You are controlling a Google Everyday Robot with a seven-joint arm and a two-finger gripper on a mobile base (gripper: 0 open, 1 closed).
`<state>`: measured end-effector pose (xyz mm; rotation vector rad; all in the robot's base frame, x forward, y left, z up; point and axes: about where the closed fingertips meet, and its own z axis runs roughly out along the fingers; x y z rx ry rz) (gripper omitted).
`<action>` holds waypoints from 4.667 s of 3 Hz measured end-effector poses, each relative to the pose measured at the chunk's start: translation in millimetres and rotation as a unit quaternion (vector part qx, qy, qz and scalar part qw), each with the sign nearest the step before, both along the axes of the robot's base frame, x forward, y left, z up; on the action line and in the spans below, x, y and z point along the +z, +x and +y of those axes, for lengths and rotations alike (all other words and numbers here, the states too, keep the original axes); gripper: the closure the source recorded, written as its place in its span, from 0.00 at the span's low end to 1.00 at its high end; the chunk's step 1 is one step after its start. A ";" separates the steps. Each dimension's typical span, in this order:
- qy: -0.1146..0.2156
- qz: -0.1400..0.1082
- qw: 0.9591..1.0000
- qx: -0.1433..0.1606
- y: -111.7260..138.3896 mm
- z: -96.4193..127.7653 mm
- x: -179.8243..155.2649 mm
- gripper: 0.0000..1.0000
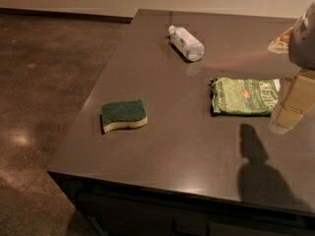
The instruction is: Move green jalapeno chip bag near blue plastic bottle
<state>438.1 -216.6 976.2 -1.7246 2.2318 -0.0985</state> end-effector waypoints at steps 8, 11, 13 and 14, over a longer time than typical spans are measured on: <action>-0.015 0.068 0.998 0.004 131.6 -45.9 -127.8 0.00; -0.025 0.089 0.996 0.015 134.2 -43.6 -142.7 0.39; -0.019 0.066 0.998 0.012 163.2 -30.5 -114.6 0.86; -0.016 0.055 0.998 0.010 178.3 -21.6 -102.2 1.00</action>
Offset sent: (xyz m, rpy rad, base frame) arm 0.0510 -0.0166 -0.0231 -0.0279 0.0338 -0.0200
